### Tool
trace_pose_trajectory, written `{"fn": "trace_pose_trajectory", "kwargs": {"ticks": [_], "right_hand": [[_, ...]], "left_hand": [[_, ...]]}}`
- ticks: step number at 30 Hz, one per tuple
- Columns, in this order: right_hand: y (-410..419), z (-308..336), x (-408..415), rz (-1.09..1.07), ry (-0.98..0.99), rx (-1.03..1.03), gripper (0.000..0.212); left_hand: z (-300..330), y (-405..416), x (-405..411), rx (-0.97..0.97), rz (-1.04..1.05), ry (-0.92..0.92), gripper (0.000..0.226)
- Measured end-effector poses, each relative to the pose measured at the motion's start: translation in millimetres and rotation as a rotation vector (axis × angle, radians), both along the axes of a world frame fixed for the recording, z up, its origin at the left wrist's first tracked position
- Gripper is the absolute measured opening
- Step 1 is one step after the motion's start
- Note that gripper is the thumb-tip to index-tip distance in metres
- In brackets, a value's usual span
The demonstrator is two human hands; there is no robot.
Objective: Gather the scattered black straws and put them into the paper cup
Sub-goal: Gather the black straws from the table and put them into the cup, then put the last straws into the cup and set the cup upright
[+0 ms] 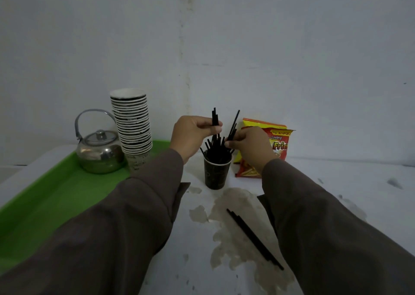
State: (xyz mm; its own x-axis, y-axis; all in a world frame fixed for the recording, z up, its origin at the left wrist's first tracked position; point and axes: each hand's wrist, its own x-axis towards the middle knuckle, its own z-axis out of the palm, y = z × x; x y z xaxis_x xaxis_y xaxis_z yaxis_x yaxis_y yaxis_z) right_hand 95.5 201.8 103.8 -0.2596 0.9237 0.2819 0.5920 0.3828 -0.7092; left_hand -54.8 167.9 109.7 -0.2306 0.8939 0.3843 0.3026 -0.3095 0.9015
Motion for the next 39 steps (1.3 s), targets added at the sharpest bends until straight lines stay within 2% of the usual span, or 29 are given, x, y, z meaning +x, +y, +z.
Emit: {"fn": "trace_pose_trajectory", "kwargs": {"ticks": [8,11,16,19,22,24,28,32,39], "right_hand": [[13,-15,-16,-0.030,-0.293,-0.108,0.017],[16,-18,-19,-0.078,-0.351,-0.113,0.018],[14,-15,-21,-0.079,-0.387,-0.088,0.019],[9,-11,-18,-0.029,-0.330,-0.019,0.028],[3,-8,-13,-0.018,-0.161,0.051,0.045],[0,-8,-12,0.014,-0.151,0.125,0.051],[-4,-14,-13,0.054,-0.237,0.256,0.039],[-5,-22,-10,0.040,-0.294,0.311,0.036],[-37,-12,20,-0.008,0.048,0.326,0.020]], "left_hand": [[-28,4,4,-0.126,0.092,0.197,0.017],[-29,5,6,-0.100,0.151,0.359,0.014],[-33,5,9,-0.153,0.232,0.453,0.025],[-31,4,8,-0.126,0.215,0.414,0.026],[-27,4,4,-0.076,0.200,0.423,0.024],[-26,3,3,-0.033,0.162,0.420,0.024],[-27,-1,6,-0.004,0.137,0.315,0.018],[-26,-9,9,0.033,0.148,0.307,0.015],[-20,-54,27,0.144,0.102,0.364,0.018]]}}
